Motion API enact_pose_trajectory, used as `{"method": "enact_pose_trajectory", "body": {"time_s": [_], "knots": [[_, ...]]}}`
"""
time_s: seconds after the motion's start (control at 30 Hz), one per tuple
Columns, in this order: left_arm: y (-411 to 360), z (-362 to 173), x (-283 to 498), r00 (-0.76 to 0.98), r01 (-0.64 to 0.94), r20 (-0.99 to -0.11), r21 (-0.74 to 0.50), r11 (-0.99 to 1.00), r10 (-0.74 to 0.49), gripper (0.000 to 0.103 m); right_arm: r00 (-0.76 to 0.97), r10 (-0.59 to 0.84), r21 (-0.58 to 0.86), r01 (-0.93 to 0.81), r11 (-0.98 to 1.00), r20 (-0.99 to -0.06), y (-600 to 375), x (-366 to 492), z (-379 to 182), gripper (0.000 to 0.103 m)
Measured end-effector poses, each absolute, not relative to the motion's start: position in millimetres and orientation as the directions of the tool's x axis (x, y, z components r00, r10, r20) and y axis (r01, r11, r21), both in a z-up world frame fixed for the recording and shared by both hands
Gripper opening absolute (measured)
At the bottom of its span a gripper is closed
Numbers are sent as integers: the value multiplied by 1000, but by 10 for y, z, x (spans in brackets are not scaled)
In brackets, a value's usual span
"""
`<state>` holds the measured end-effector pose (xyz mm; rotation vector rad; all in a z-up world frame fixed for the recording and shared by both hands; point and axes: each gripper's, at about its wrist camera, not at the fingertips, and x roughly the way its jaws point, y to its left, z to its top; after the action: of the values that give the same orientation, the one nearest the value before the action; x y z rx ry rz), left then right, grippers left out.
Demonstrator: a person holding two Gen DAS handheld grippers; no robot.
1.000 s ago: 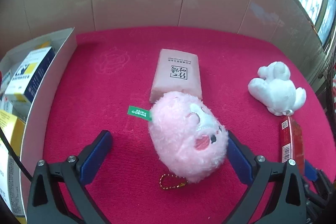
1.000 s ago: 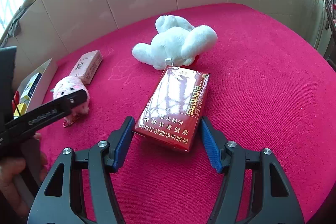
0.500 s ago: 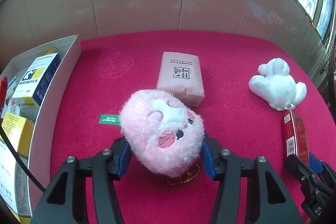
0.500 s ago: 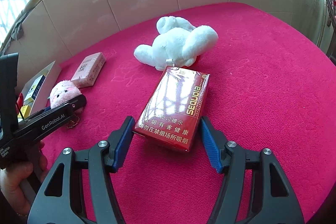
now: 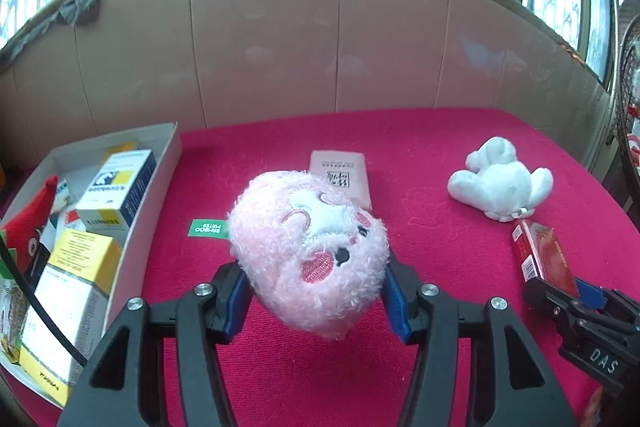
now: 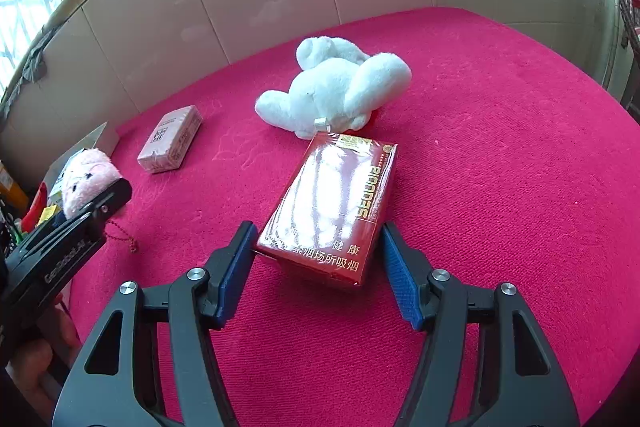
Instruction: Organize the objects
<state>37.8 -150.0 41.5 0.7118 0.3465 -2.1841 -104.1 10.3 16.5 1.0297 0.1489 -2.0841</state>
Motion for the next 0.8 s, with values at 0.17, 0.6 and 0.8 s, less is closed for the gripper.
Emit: {"method": "enact_pose_trajectory", "body": {"time_s": [0.17, 0.6, 0.8], "knots": [[-1437, 477, 445, -539, 754, -542, 31, -656, -645, 56, -400, -609, 182, 715, -675, -685, 88, -938, 238, 63], [-1451, 468, 766, -532, 767, -559, 0, -642, -636, 56, -424, -625, 132, 751, -647, -656, 20, -695, 327, 62], [-1494, 537, 936, -552, 767, -549, -40, -640, -628, 56, -408, -643, 119, 780, -614, -648, -76, -526, 387, 62]]}}
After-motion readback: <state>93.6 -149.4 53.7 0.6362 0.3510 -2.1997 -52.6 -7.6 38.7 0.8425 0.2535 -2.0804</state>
